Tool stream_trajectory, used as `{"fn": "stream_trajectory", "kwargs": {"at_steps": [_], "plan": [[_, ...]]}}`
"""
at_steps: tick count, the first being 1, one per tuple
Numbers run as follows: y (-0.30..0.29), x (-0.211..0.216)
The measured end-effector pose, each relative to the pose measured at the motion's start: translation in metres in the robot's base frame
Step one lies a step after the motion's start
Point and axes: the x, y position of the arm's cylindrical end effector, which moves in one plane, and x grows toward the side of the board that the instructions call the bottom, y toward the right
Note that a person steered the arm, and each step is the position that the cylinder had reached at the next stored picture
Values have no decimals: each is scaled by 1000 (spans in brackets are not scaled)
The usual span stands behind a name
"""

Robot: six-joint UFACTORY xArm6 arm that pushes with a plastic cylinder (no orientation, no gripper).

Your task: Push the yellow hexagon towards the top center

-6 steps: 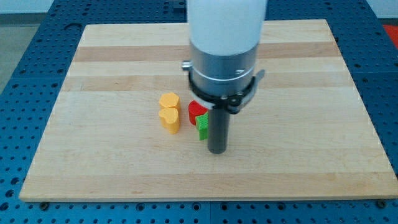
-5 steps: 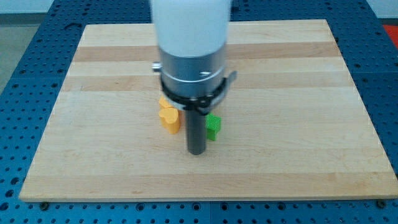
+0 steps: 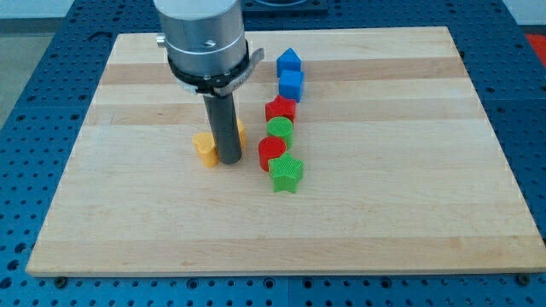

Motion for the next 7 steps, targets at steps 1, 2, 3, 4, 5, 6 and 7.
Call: {"fn": "stream_trajectory", "kwargs": {"at_steps": [1, 2, 3, 4, 5, 6, 7], "plan": [[0, -21], [-1, -47], [-1, -77], [-1, -107], [-1, -143], [-1, -179], [-9, -203]]}}
